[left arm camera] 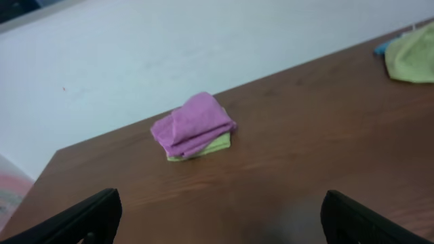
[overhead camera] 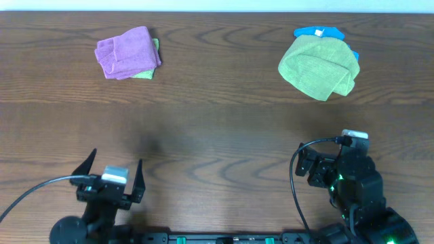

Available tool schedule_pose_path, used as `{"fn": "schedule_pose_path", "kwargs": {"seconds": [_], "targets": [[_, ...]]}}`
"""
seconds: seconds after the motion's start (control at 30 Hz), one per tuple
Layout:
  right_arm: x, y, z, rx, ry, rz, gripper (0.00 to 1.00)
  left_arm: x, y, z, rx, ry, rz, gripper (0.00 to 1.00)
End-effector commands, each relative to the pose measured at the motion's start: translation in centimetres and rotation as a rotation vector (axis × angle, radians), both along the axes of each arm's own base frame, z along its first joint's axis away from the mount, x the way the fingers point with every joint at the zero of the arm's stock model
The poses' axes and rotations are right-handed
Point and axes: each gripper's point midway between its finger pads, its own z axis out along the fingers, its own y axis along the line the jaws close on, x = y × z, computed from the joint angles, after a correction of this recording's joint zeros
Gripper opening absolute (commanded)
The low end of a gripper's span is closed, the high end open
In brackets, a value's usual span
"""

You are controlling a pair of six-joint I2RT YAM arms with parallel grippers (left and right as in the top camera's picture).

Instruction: Fold the cloth

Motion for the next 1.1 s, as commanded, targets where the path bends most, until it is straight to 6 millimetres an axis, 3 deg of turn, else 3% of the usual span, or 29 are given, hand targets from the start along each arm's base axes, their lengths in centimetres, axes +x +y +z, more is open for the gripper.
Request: {"fn": "schedule_pose_path", "kwargs": {"seconds": [0.0,0.27,0.43,0.6,0.67,0.83,0.97,1.07], "targets": [[-0.1,0.0,-0.1,0.006,0.001,-0.006,0.99,0.6,-0.3,-1.7,0.048,0.013,-0.027,0.95],[-0.1,0.0,-0.1,0.006,0.001,-0.006,0.99,1.7,-0.2,-6.7,0.107,0.112,-0.049,0.95],[-0.1,0.0,-0.1,0.006,0.001,-0.006,0.99,2.1,-0.2,-8.4,0.121,0.135,-0.056,0.95],[-0.1,0.0,-0.1,0.006,0.001,-0.006,0.99,2.1,-1.1,-9.5,0.294,0.114,-0.165,0.95],[-0.1,0.0,-0.1,0.006,0.001,-0.006,0.99,2.1,-1.3,-10.0,0.239,0.133,-0.164,0.95],[-0.1,0.0,-0.1,0.006,0.001,-0.006,0.99,2.3,-0.7,-10.1,-0.144,0.212,-0.007,0.95],[-0.1,0.0,-0.1,0.006,0.001,-0.006,0.99,2.6,3.0,-10.3,-0.39,0.221,0.292,0.95],[-0.1,0.0,-0.1,0.006,0.001,-0.006,0.99,2.4,4.8,-10.5,-0.389,0.204,0.397,0.95]]}}
